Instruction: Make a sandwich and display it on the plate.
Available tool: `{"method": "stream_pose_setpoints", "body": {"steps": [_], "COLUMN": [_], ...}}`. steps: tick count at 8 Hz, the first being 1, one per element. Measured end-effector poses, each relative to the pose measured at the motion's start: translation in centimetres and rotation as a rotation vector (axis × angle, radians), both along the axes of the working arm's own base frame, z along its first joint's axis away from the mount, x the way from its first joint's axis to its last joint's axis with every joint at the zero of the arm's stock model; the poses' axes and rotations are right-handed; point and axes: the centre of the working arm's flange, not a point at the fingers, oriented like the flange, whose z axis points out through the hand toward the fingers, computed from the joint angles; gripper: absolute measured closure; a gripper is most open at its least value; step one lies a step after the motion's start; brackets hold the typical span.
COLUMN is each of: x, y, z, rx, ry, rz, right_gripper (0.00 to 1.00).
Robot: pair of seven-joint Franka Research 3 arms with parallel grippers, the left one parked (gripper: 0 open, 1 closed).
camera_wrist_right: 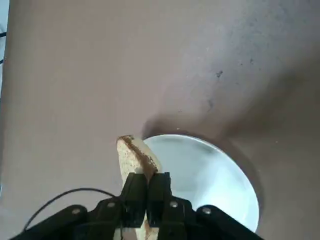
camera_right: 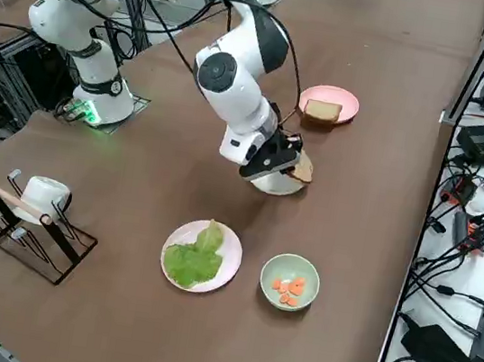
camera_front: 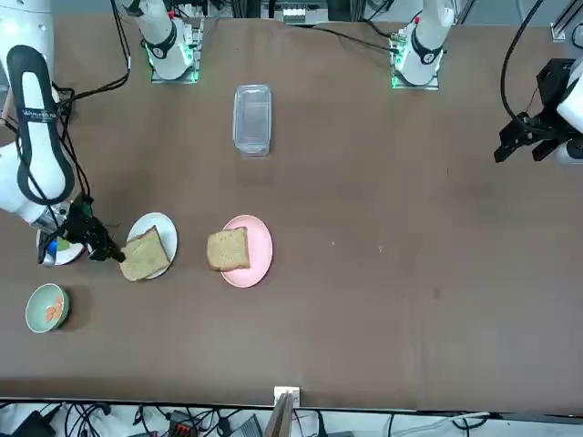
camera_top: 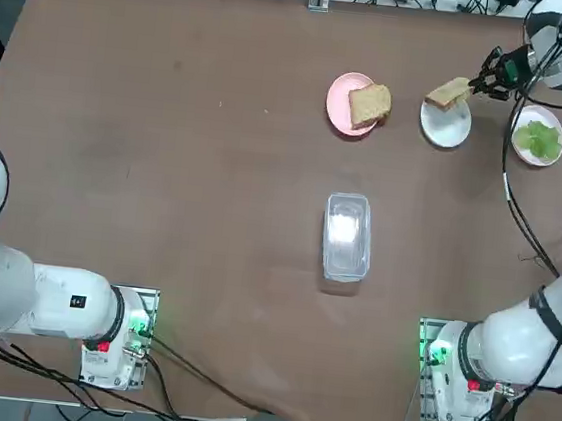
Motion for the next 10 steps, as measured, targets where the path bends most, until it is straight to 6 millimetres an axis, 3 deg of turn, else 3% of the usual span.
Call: {"method": "stream_pose_setpoints", "body": {"steps": [2, 4, 8, 9, 10], "x": [-0.3, -0.5, -0.6, -0.6, -0.5], "y": [-0.5, -1.2, -1.2, -1.2, -1.2], "z": [-0.6, -0.8, -0.8, -0.8, -0.5], "rx": [-0.006, 0.000, 0.002, 0.006, 0.007], "ry": [-0.004, 0.000, 0.002, 0.004, 0.000], "rz": [0.024, 0.031, 0.032, 0.035, 0.039], "right_gripper": [0.92, 0.80, 0.78, 0.74, 0.58]}}
